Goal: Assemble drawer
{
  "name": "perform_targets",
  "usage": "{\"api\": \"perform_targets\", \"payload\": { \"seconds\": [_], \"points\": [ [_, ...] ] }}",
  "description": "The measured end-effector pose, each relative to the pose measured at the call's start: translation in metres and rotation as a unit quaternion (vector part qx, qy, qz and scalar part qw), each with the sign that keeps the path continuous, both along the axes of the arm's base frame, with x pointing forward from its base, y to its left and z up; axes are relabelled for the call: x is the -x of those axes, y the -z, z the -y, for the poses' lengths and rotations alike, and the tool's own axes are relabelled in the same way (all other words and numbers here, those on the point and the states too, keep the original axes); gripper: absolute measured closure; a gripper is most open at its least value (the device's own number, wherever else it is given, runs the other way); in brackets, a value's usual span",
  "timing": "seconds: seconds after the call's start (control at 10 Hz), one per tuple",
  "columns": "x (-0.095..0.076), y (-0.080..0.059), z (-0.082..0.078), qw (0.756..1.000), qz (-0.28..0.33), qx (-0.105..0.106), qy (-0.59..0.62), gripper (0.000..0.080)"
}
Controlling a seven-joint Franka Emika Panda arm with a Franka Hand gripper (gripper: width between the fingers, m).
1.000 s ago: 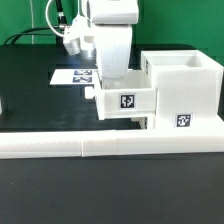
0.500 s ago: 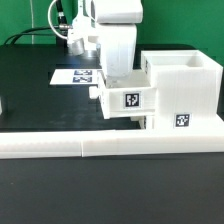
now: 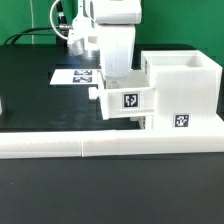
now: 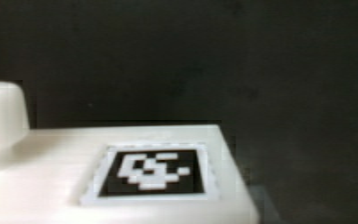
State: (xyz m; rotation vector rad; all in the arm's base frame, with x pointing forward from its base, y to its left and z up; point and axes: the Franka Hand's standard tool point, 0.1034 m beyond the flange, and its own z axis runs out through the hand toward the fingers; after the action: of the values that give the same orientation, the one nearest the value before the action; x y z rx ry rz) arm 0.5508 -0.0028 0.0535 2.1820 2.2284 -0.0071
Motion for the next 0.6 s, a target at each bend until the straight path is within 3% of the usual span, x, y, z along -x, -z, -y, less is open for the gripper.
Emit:
{"api": "perform_targets", "payload": {
  "seconds": [0.6],
  "points": [
    [0.0012, 0.0007, -0.0091, 0.999, -0.001, -0.001, 0.037, 0.0757]
  ]
}}
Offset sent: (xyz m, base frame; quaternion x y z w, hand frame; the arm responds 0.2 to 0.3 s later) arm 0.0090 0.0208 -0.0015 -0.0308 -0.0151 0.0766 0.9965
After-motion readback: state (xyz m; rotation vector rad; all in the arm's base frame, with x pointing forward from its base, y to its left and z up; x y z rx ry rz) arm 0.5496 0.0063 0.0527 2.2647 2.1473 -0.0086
